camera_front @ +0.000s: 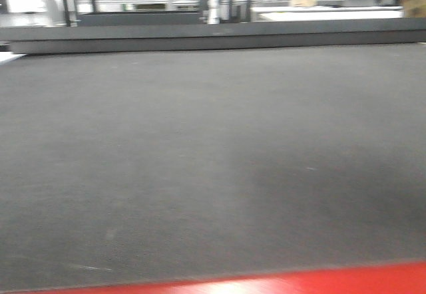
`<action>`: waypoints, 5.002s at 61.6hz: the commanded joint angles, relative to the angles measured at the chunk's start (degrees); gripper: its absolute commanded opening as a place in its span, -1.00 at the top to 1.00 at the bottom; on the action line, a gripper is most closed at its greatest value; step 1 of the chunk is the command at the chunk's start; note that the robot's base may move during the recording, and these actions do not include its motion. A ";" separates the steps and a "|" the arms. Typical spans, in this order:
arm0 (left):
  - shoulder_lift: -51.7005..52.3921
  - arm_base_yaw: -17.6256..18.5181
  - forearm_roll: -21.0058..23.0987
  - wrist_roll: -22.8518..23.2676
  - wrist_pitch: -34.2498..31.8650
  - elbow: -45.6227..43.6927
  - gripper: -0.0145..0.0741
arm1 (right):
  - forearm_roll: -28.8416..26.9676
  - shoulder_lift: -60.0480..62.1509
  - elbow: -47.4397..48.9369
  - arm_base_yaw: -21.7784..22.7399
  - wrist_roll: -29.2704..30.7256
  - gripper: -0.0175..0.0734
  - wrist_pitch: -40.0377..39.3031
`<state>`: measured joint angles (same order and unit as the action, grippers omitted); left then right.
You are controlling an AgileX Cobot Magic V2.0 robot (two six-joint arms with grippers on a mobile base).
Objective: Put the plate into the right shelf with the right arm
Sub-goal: 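Drive away from the table holding the plate in the right gripper, then drive to the steel shelf with blue bins, plate held upright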
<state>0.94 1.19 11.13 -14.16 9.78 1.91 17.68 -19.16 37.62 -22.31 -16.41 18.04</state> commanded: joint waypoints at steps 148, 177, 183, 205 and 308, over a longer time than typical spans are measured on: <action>0.56 0.07 0.45 0.16 -4.76 0.47 0.78 | 1.14 -0.50 1.69 0.02 0.35 0.53 -5.16; 0.56 0.07 0.45 0.16 -4.76 0.47 0.78 | 1.14 -0.50 1.69 0.02 0.35 0.53 -5.16; 0.56 0.07 0.45 0.16 -4.76 0.47 0.78 | 1.14 -0.50 1.69 0.02 0.35 0.53 -5.16; 0.56 0.07 0.45 0.16 -4.76 0.47 0.78 | 1.14 -0.50 1.69 0.02 0.35 0.53 -5.16; 0.56 0.07 0.45 0.16 -4.76 0.47 0.78 | 1.14 -0.50 1.69 0.02 0.35 0.53 -5.16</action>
<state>0.94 1.19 11.13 -14.16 9.78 1.91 17.81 -19.13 37.62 -22.31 -16.37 18.04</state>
